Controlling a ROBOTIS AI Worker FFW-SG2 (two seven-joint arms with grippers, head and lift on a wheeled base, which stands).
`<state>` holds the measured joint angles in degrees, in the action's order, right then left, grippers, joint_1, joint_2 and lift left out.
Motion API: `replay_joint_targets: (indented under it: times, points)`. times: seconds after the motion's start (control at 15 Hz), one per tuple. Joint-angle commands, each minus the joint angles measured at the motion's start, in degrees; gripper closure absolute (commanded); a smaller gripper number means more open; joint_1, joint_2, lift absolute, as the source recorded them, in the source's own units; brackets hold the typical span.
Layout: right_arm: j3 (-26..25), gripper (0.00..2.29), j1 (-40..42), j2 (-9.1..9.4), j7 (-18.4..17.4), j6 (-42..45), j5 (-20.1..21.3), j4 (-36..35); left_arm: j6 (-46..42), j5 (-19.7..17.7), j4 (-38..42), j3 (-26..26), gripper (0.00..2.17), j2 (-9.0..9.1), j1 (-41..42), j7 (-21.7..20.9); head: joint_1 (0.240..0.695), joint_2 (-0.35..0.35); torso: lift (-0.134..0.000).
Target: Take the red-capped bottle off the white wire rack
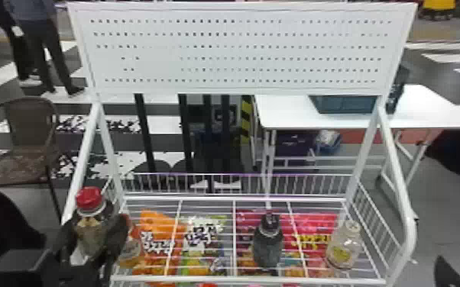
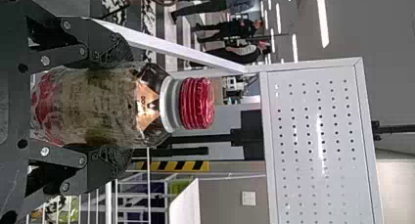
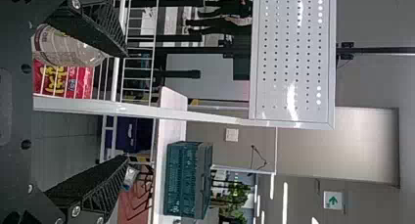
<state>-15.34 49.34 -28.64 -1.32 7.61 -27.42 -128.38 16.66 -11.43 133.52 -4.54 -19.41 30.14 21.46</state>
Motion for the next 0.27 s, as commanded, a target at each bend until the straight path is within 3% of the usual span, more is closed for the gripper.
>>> replay_joint_targets:
  times: [0.0,0.2]
  points:
    - [-0.04,0.14,-0.21,-0.10,0.00,-0.01,0.00,-0.03,0.00,0.00,-0.11,-0.12,1.97,0.08,0.01,-0.10,0.499,0.000,0.000]
    - [-0.13,0.14,-0.38,-0.18,-0.08,-0.01,-0.18,-0.03,0.00,0.09,-0.28,-0.29,1.95,0.25,-0.17,-0.28,0.499,0.000,0.000]
